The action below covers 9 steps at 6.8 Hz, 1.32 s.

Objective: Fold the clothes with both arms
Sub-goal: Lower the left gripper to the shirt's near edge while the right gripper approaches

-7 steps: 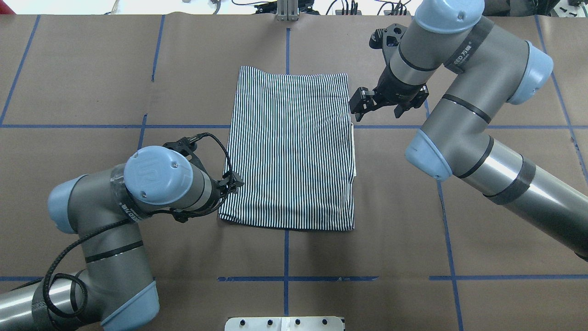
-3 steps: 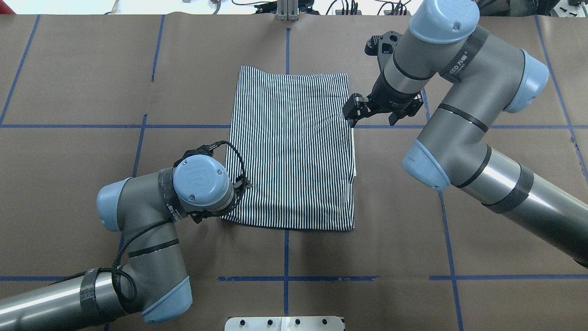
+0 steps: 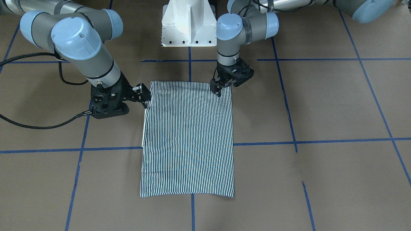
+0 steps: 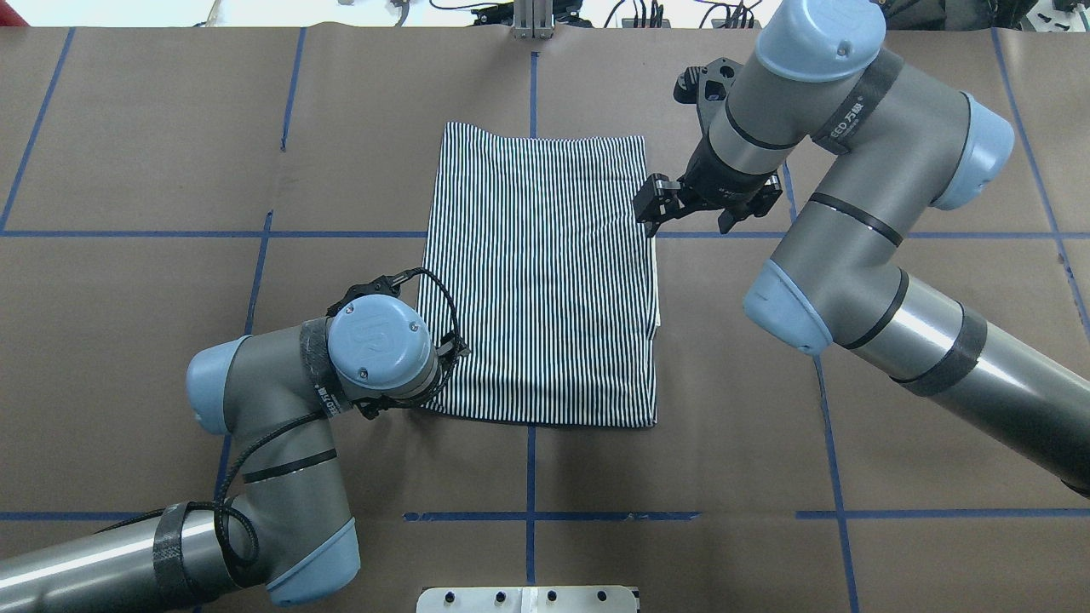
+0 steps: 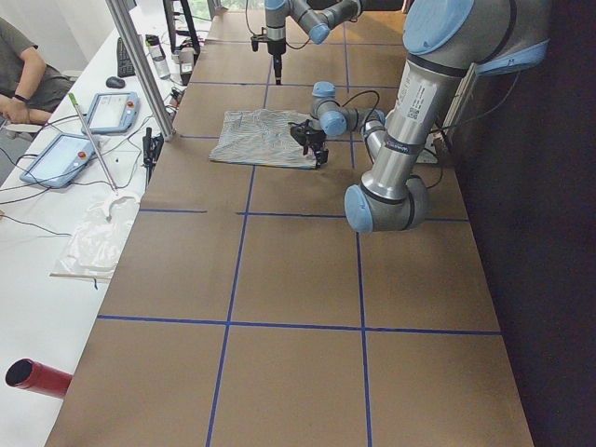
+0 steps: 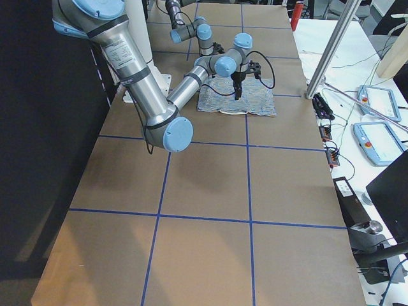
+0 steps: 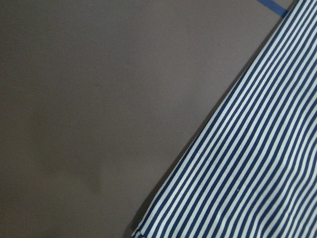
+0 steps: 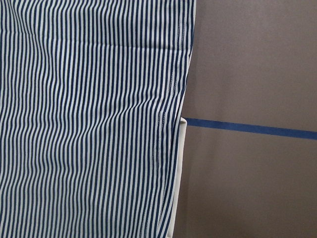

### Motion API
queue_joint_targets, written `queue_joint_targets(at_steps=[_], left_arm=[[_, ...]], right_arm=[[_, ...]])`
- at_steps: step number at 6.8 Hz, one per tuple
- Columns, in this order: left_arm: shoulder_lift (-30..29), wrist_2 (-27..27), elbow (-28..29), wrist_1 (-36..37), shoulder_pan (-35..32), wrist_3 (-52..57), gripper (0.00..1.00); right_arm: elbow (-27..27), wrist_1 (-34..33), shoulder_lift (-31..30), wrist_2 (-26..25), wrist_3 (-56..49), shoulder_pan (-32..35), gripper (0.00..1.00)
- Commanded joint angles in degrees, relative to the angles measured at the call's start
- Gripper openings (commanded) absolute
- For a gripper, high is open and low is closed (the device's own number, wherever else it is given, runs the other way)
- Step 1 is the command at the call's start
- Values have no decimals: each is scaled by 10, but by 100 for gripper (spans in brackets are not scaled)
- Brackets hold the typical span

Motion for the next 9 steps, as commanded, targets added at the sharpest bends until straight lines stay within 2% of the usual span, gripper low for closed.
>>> queue_joint_targets(at_steps=[1,2,3,5,6,8,9], left_arm=[[2,0,0,1,4,-1,90],[3,0,0,1,6,-1,82],[2,-1,0,2,5,-3,66],[2,0,-2,1,6,-3,8],[4,1,-4,1,6,-2,0],[5,-1,-17,3,6,10,0],[8,-2,-36,15,5,47,0]], right_arm=[[1,0,0,1,0,0,100],[1,0,0,1,0,0,100],[1,-1,1,2,0,0,100],[4,-1,0,3,1,0,100],[5,-1,0,4,1,0,100],[12,-1,-3,4,5,1,100],[35,-1,-8,3,58,-12,100]])
